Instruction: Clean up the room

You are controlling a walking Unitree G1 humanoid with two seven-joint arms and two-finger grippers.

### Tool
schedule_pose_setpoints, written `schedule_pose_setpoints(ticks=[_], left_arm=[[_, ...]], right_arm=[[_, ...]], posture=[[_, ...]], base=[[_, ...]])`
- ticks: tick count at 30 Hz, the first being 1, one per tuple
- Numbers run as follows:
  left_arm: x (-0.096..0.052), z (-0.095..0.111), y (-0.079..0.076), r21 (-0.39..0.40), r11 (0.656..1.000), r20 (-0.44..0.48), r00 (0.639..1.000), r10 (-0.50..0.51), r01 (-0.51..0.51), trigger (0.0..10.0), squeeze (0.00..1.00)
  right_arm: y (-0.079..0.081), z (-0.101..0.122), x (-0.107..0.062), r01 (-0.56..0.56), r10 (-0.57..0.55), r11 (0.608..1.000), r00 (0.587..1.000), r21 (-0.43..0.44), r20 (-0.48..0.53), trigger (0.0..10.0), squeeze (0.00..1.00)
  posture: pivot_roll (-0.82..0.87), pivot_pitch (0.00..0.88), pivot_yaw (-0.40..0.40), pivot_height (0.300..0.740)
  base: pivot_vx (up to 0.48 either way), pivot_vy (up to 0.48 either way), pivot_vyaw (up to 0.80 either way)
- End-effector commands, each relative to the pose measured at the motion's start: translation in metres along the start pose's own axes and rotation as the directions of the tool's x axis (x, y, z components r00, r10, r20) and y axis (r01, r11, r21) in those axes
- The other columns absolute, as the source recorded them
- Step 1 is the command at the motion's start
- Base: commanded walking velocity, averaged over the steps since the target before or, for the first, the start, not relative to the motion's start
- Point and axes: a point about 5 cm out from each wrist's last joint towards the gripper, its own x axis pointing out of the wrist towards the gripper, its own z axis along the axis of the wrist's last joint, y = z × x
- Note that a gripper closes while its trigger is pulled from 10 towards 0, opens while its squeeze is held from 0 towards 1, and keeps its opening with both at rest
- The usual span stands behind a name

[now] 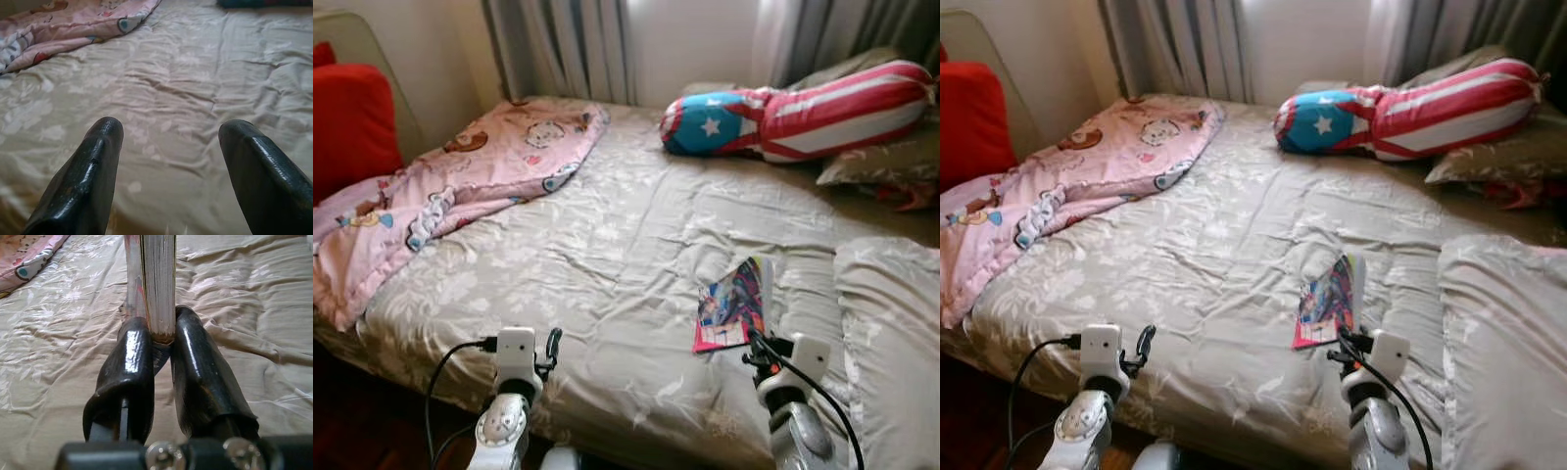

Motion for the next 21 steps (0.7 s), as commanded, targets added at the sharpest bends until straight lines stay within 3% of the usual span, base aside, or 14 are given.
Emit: schedule_pose_setpoints(ticks=[1,6,11,15,16,21], left_arm=[[0.003,0.005,0.000,-0.001,1.000,0.013,1.000,-0.004,0.004,10.0,0.00],[0.004,0.006,0.000,-0.001,1.000,0.016,1.000,-0.008,0.008,10.0,0.00],[0.004,0.007,-0.001,0.005,1.000,0.022,1.000,-0.014,0.014,10.0,0.00],[0.004,0.008,0.000,0.008,1.000,0.024,1.000,-0.018,0.018,10.0,0.00],[0.004,0.008,0.000,0.008,1.000,0.024,1.000,-0.018,0.018,10.0,0.00],[0.000,0.007,0.004,0.029,0.999,0.025,0.999,-0.033,0.032,10.0,0.00]], right_arm=[[0.003,0.011,0.004,-0.014,0.014,1.000,0.999,-0.006,0.050,10.0,0.00],[0.002,0.012,0.006,-0.009,0.010,1.000,0.999,-0.007,0.052,10.0,0.00],[-0.002,0.015,0.010,0.015,-0.018,0.999,0.998,0.050,0.056,10.0,0.00],[-0.004,0.014,0.018,0.007,-0.012,0.977,1.000,0.211,0.021,10.0,0.00],[-0.004,0.014,0.018,0.007,-0.012,0.977,1.000,0.211,0.021,10.0,0.00],[-0.002,0.011,0.034,-0.005,0.032,0.919,0.997,0.393,-0.063,10.0,0.00]], posture=[[-0.04,0.000,-0.010,0.659],[-0.04,0.000,-0.008,0.659],[-0.03,0.000,-0.004,0.659],[-0.03,0.000,0.002,0.659],[-0.03,0.000,0.002,0.659],[0.00,0.000,0.018,0.659]], base=[[0.000,0.000,0.00],[0.000,0.000,0.00],[0.000,0.000,0.00],[0.000,0.000,0.00],[0.000,0.000,0.00],[0.000,0.000,0.00]])
